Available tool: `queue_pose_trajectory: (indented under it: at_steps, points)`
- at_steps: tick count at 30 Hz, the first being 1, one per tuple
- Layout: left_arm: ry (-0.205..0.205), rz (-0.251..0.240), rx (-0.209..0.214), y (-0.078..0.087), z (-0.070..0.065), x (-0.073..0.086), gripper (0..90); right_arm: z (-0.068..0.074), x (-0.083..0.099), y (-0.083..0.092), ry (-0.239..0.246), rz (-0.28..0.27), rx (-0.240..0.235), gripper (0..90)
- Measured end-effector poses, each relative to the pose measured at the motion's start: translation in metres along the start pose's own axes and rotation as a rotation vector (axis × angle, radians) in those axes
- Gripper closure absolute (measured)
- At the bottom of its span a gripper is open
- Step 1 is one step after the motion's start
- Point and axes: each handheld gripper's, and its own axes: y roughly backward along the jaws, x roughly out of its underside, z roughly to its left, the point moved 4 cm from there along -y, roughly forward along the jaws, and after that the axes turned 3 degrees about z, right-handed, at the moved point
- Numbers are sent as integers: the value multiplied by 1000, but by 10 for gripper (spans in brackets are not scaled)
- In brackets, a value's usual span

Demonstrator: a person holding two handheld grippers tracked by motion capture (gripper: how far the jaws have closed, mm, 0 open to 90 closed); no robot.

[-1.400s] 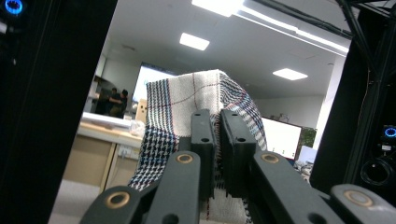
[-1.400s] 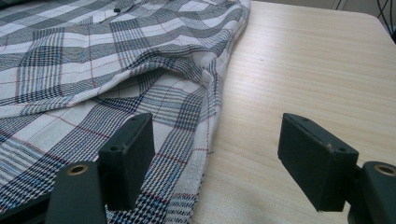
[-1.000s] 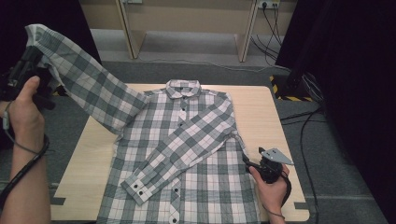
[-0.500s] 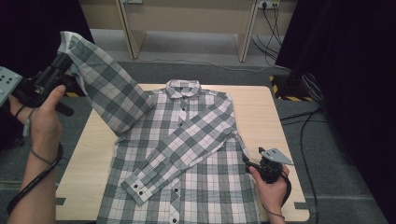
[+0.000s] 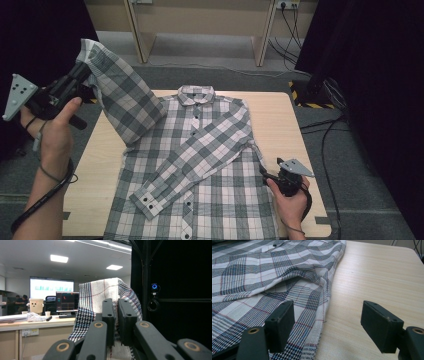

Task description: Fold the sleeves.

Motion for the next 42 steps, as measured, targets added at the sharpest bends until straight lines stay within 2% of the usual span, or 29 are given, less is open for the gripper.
queue_pose_trajectory:
  at_steps: [11, 22, 25, 42]
  points:
    - [1, 13, 30, 2, -13, 1, 839, 0, 0, 0, 1, -1, 0, 279]
    - [-27, 10, 53, 4, -26, 3, 839, 0, 0, 0, 0, 0, -1, 278]
    - [-9, 15, 74, 4, -31, 5, 839, 0, 0, 0, 0, 0, -1, 278]
    - [-22, 41, 118, 5, -53, 19, 839, 0, 0, 0, 3, 1, -2, 278]
